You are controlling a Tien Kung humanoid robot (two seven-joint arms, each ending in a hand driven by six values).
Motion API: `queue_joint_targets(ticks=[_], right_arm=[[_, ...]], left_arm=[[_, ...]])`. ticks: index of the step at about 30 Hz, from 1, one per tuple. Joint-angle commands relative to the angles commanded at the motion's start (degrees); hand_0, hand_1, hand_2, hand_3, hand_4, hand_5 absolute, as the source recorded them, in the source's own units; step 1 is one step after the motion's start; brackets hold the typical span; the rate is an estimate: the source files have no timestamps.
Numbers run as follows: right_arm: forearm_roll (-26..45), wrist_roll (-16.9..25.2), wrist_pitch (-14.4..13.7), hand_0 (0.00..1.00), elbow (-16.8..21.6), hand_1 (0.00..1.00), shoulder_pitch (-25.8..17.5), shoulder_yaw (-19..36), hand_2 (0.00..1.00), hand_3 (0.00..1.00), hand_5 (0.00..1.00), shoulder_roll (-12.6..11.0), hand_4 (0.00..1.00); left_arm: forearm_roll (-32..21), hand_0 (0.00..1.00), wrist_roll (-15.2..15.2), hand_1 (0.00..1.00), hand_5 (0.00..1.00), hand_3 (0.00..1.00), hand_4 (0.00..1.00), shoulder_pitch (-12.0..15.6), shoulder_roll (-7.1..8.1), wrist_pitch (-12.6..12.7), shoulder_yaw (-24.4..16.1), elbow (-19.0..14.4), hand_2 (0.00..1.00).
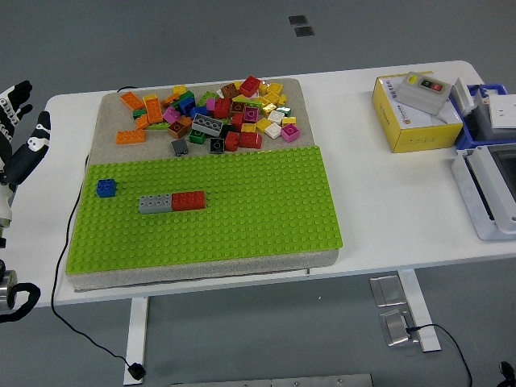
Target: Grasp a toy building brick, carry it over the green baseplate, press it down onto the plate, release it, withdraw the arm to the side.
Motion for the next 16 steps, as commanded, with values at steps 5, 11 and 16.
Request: queue_joint_targets(ticks=[5,11,16], right_arm=[[-1.8,-4.2,1.1,0.644,0.5,0.615,-0.1,1.5,0.644,0.883,0.998,0.1,0.597],[7.9,-2.7,-0.5,0.743,3.8,0.760,-3.2,-6.1,0.791,0.998,0.998,-0.9,0.697],[18.5,3.5,0.6,0.743,8.3,0.760,-7.3,-15.4,0.791,0.998,0.998,-1.5,0.697]], left_arm=[[0.2,0.895,0.2,0.930,0.338,0.835,0.571,-0.1,0.21,-0.1,0.7,0.2,0.905],[-0.1,0.893,0.3,0.930,0.338,0.835,0.570,-0.2,0.24,-0.1,2.2,0.2,0.907],[-0.7,0.893,0.5,0.930,0.338,0.835,0.570,-0.1,-0.17,-0.1,3.9,0.2,0.907]])
